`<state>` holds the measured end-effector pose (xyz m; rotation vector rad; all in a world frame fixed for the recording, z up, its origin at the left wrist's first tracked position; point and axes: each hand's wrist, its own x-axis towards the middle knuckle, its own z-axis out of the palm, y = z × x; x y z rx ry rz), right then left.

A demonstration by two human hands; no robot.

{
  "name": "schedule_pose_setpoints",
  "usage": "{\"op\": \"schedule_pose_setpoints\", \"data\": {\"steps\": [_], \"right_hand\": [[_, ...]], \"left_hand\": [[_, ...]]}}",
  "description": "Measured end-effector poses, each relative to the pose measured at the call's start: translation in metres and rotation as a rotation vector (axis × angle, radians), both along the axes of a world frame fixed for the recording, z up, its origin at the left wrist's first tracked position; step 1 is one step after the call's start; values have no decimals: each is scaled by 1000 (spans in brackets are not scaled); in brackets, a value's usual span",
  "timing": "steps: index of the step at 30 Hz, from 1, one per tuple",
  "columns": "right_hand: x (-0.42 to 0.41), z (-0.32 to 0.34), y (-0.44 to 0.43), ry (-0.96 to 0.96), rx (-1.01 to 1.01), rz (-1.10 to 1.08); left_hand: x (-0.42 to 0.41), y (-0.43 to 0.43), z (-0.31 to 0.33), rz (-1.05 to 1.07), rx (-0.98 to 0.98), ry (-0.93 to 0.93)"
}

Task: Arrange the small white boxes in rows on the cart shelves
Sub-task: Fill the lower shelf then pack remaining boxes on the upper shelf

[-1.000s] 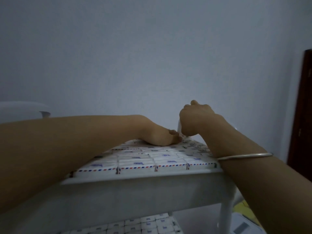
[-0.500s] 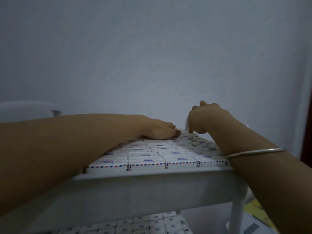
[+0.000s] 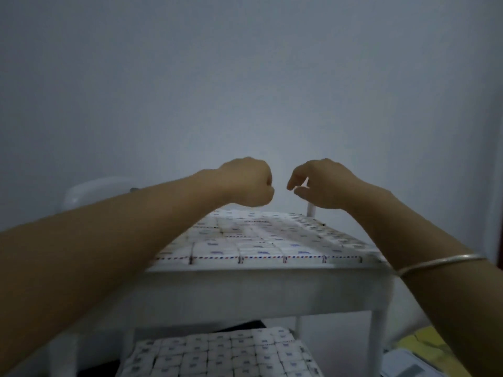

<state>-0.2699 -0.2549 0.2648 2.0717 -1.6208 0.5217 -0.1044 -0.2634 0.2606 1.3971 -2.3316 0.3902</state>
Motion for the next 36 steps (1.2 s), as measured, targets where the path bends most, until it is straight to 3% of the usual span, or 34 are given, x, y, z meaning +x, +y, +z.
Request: {"op": "schedule_pose_setpoints", "data": {"steps": [4,8,11,17,20,25,30,33,36], "right_hand": [[41,-18,65,-231,-46,376],[89,-56,132,-310,3,709],[129,-96,155,-272,153,804],[240,-197,165,-158,445,945],[298,-255,161,-109,565,979],[377,-342,151,20,757,912],[435,-371,146,-112,774,889],[461,-374,142,-171,770,905],[476,-377,137,-51,735,891]], "left_hand": [[44,80,-15,-39,-210,133],[96,161,-78,21,-500,140],[146,201,-142,117,-347,158],[260,239,-284,527,17,330],[304,256,-335,599,71,404],[364,276,-365,853,-28,332],[402,286,-376,1175,152,334],[403,286,-382,1198,229,311],[404,286,-382,1132,204,395]]}}
